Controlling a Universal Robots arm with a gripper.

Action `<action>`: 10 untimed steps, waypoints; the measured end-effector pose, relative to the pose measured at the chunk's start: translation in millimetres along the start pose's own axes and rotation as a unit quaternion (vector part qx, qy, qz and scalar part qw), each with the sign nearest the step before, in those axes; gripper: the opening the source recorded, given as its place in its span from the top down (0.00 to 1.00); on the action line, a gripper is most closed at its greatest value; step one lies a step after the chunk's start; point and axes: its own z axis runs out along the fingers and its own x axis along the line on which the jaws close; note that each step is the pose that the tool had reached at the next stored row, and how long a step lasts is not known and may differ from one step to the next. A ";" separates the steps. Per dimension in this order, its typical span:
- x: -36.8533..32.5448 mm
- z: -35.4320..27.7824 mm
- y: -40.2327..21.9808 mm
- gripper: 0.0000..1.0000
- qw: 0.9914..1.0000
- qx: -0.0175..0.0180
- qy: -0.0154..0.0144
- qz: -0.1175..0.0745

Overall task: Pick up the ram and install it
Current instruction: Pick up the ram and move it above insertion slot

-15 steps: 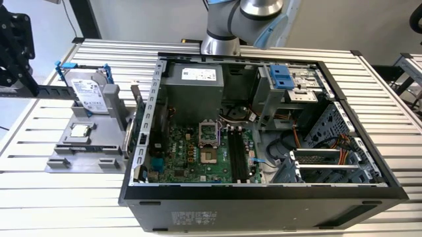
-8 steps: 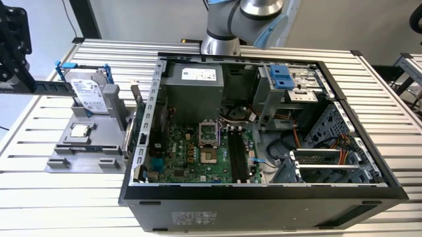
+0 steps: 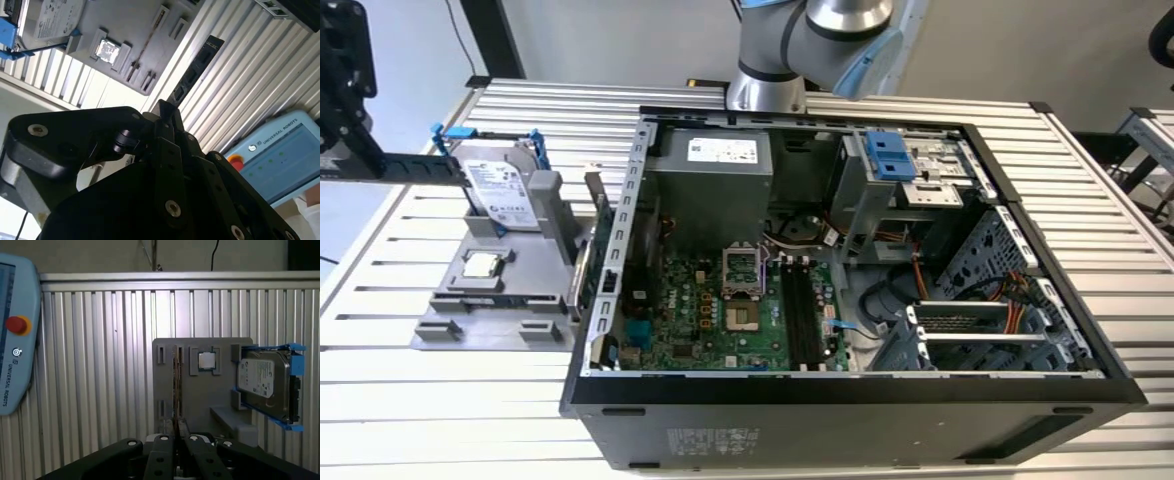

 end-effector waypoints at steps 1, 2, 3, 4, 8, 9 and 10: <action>0.0 -0.8 0.0 1.00 1.000 0.000 0.000 0.000; -0.1 -1.5 0.0 1.00 1.000 0.000 0.000 0.000; -0.1 -1.8 0.0 1.00 1.000 0.000 0.000 0.000; -0.1 -1.9 0.0 1.00 1.000 0.000 0.000 0.000; -0.1 -2.6 0.0 1.00 1.000 0.000 0.000 0.000; -0.1 -2.8 0.0 1.00 1.000 0.000 0.000 0.000; -0.1 -3.0 0.0 1.00 1.000 0.000 0.000 0.000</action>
